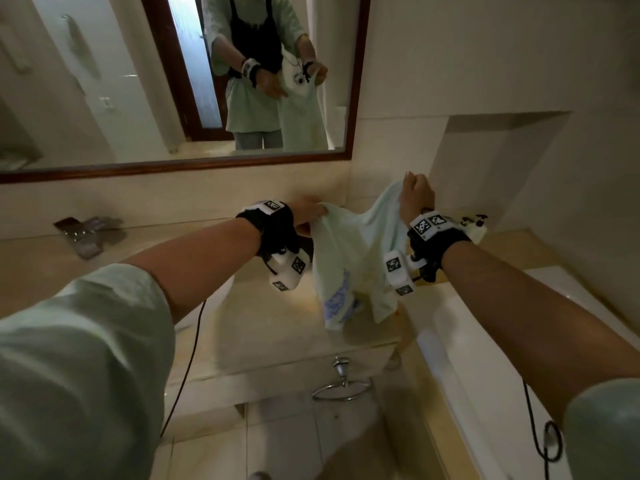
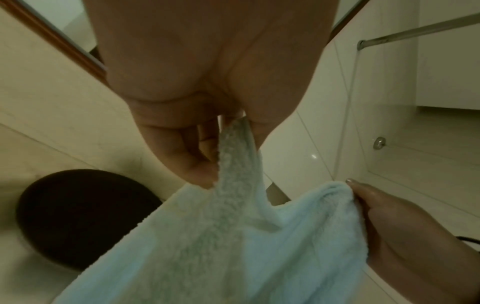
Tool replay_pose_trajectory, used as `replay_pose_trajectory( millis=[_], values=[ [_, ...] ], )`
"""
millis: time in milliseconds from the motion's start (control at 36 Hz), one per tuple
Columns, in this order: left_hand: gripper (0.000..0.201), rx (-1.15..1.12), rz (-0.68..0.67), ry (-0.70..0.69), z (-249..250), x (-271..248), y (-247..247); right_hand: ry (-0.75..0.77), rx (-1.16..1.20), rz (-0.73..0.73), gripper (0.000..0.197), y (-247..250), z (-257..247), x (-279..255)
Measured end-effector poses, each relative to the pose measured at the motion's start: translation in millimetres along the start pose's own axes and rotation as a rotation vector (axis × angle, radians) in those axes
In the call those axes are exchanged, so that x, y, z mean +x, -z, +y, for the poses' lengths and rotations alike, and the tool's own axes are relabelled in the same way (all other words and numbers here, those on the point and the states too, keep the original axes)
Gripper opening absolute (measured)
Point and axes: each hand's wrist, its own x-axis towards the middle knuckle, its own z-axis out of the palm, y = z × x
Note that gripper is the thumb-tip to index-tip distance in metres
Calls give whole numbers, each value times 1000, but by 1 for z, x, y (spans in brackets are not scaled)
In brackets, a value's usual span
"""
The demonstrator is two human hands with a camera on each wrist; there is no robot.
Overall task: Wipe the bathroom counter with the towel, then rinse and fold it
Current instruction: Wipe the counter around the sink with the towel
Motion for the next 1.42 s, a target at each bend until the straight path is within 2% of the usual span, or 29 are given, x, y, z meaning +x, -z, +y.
replay_pose_trajectory(
  millis=[56,167,250,333,472,556,611,667,722,750,806,861,917,1000,1111,1306,1417],
  values=[
    [26,-34,-16,8,-4,-2,-6,1,13,14,45,-2,3,0],
    [34,-37,-38,-35,1,-3,-23,14,44,74,36,2,5,4],
    [31,-68,-60,-84,13,-9,-35,47,72,107,29,5,3,7],
    [20,-90,-57,-105,21,-8,-38,82,133,131,26,6,-3,7],
    [26,-125,-6,-94,2,6,-27,159,143,66,23,-3,-10,-9],
    [31,1,5,3,-32,15,-12,215,61,-96,19,-23,2,-27],
    [40,215,-85,80,-71,36,-1,243,-71,-302,20,-43,19,-41],
    [54,522,-135,150,-110,54,13,286,-254,-572,26,-64,37,-54],
    [60,694,-158,267,-141,62,29,328,-503,-852,30,-84,48,-69],
    [61,783,-181,284,-154,66,35,344,-612,-954,30,-91,52,-76],
    [64,874,-202,321,-166,58,46,348,-755,-1038,34,-106,56,-84],
    [64,944,-180,307,-175,51,53,339,-799,-1030,37,-118,66,-83],
    [66,1018,-175,239,-183,49,61,306,-711,-961,39,-129,82,-78],
    [72,1079,-158,162,-204,54,66,227,-620,-867,60,-141,104,-80],
    [80,1136,-158,127,-230,59,67,105,-732,-826,89,-163,133,-96],
    [89,1119,-158,131,-272,64,74,-97,-854,-748,111,-185,151,-128],
    [89,1120,-157,87,-284,71,81,-134,-885,-731,125,-193,148,-132]
  ],
)
